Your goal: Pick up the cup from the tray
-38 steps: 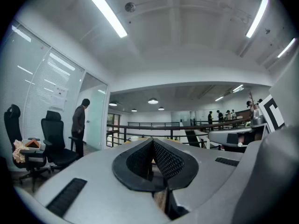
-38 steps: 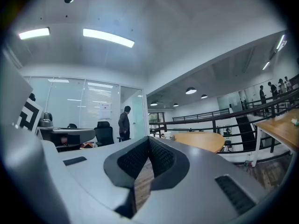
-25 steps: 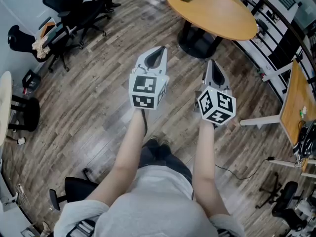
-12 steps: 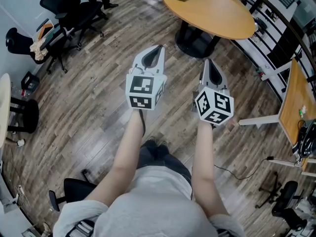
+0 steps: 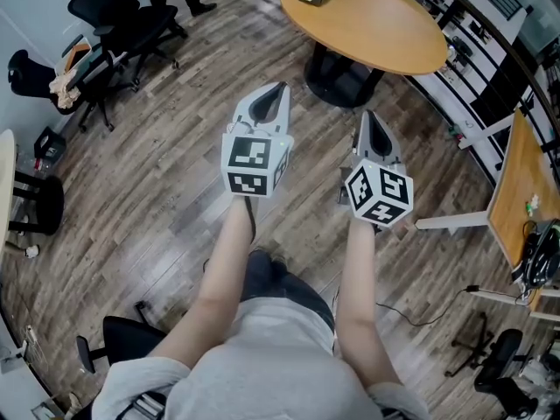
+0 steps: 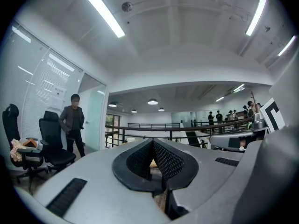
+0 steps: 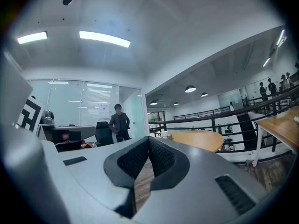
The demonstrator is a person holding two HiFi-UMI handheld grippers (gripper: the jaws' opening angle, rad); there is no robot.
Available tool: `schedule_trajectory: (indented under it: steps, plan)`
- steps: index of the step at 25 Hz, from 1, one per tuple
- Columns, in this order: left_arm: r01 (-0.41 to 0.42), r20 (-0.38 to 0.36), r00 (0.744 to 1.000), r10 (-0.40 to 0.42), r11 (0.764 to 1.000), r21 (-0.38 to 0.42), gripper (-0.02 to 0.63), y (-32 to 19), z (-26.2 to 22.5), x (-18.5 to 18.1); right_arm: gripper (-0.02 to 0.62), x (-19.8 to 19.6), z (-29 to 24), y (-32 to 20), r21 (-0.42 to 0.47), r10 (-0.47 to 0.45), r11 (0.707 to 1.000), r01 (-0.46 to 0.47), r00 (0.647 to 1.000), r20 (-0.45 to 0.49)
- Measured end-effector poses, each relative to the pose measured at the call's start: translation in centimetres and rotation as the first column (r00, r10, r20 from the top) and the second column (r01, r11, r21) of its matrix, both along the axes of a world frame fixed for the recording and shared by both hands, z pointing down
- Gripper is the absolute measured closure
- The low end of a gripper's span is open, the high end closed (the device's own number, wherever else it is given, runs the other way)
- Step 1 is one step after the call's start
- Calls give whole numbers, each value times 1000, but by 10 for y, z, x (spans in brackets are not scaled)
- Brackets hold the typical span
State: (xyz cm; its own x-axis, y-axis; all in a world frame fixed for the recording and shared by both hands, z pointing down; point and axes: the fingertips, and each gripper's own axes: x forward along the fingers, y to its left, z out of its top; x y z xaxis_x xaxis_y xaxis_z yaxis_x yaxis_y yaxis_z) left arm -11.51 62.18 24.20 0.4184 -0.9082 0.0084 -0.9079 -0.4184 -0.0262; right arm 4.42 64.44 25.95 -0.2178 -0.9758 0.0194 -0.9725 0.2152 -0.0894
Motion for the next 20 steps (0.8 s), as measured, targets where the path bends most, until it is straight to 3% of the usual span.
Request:
schedule_trajectory:
  steps: [11,20]
  plan:
    - [16,6,1000,-15,1000,-10,600,-25,11,-1,589,0,8,-31,-15,-21,1000,22,999,26]
    - [3,1,1000,-3,1000,-13,600,-98,13,-20,589,-22,9,-102,-21,-21,1000,22,999,28]
